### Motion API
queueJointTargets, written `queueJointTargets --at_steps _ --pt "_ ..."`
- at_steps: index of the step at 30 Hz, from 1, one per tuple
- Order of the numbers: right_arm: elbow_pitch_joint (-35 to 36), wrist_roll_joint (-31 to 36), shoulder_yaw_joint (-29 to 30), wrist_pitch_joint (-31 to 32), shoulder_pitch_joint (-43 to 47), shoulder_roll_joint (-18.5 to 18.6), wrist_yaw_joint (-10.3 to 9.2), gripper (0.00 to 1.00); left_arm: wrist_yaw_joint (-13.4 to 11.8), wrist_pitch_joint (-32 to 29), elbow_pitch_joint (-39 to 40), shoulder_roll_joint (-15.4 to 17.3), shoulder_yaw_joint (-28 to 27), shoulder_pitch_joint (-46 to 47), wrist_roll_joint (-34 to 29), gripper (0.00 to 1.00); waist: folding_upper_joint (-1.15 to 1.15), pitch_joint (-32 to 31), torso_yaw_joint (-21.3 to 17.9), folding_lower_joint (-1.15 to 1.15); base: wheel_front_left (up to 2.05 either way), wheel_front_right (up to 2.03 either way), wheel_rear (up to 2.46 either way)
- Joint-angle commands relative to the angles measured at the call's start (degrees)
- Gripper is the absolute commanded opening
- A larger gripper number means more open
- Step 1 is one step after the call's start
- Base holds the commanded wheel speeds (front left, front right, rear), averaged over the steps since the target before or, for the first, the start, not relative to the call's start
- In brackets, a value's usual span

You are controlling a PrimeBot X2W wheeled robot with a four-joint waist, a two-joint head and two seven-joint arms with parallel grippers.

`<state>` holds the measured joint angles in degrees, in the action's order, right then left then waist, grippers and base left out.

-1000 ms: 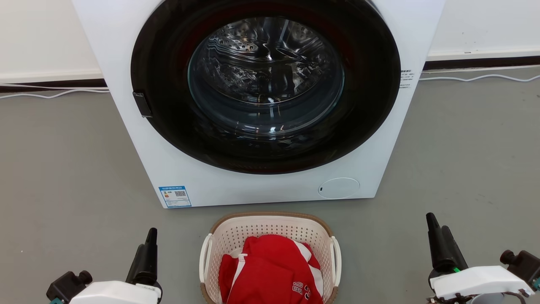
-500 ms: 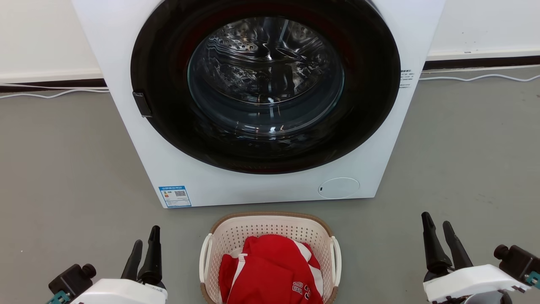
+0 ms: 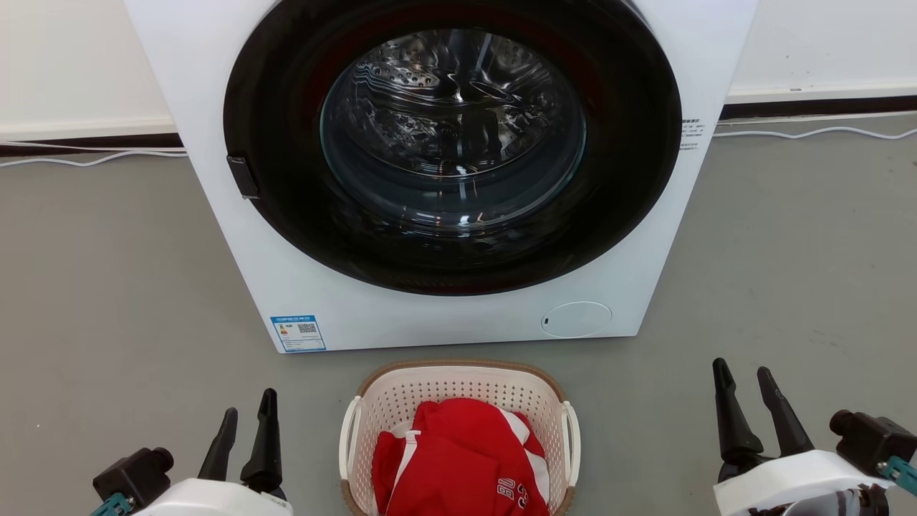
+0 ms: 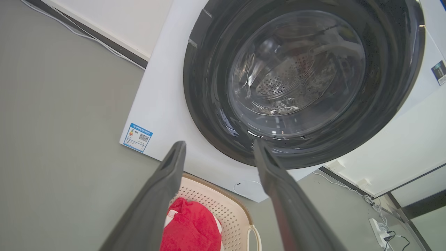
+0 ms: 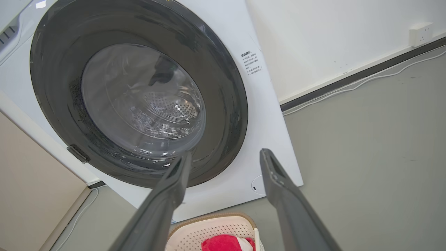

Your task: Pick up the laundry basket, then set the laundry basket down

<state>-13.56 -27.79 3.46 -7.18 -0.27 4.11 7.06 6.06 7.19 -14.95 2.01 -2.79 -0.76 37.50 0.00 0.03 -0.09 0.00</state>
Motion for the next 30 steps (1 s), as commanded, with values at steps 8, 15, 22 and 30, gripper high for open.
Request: queueJointTargets --at_steps 8,15,22,30 --pt "1.3 7.8 -1.4 -2.2 -2.5 0.8 0.31 1.00 0.0 2.1 1.8 0.6 -1.0 1.1 -7.6 1.00 0.00 0.1 -0.1 0.00 0.00 0.00 0.00" --pt "1.0 13.1 -1.9 -3.4 -2.7 1.1 0.34 1.00 -0.1 3.3 1.9 0.7 -1.0 0.9 -12.3 1.00 0.00 0.2 -0.1 0.00 0.00 0.00 0.00" --pt "0.9 18.2 -2.4 -4.6 -2.9 1.2 0.36 1.00 -0.1 4.5 2.0 0.7 -1.3 0.8 -17.1 1.00 0.00 0.2 -0.1 0.00 0.00 0.00 0.00" --pt "0.9 23.3 -2.9 -5.8 -2.9 1.4 0.39 1.00 0.0 5.7 2.0 0.8 -1.6 0.6 -21.8 1.00 0.00 0.1 -0.2 0.00 0.00 0.00 0.00"
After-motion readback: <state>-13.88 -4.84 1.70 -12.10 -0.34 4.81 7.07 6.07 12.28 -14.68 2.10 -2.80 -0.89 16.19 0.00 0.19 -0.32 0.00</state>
